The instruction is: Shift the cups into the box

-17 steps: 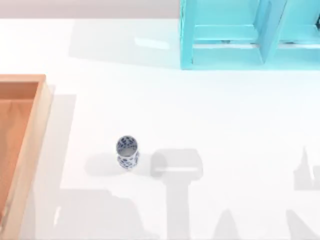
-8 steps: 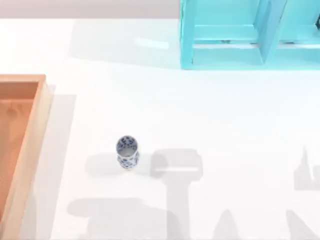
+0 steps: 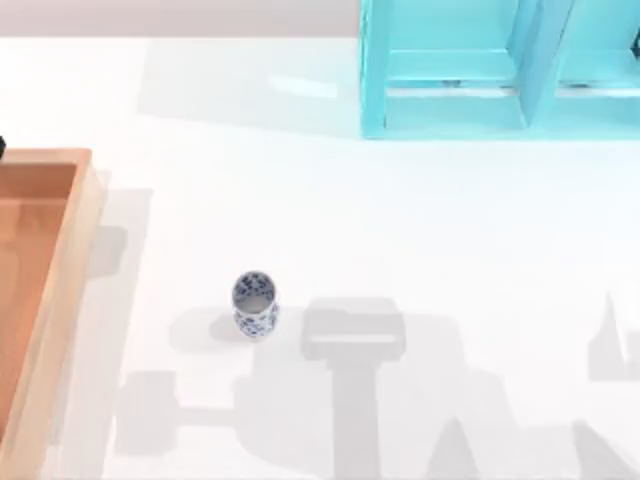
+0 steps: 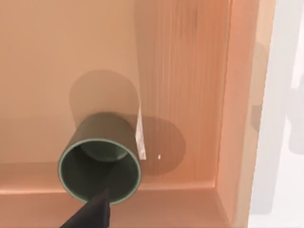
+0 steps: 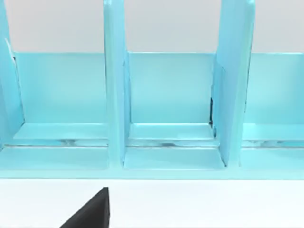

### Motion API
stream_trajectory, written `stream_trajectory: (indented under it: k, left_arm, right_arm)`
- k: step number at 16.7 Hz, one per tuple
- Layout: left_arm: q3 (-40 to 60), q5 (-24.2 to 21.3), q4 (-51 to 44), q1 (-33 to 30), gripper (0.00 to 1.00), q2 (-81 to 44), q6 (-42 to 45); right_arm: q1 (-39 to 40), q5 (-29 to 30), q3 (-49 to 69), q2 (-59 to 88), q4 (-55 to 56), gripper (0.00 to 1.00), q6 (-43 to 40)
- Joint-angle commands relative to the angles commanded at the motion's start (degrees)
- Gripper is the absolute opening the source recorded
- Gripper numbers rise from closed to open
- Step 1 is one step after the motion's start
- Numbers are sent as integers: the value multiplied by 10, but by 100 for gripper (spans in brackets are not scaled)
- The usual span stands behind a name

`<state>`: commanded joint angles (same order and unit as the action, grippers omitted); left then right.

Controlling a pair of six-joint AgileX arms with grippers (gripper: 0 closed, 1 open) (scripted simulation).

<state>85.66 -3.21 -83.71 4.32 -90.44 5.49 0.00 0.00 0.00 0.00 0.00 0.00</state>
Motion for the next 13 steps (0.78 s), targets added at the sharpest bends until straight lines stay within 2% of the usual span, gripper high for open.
stream_trajectory:
  k: [8, 10, 13]
  left_arm:
    - [128, 25, 52, -325, 100, -202, -320]
    - [148, 28, 65, -376, 100, -233, -372]
    - [161, 31, 76, -409, 100, -253, -405]
  right_arm:
    - [0, 0, 0, 0, 0, 100, 0]
    - [0, 0, 0, 0, 0, 100, 0]
    - [0, 0, 0, 0, 0, 100, 0]
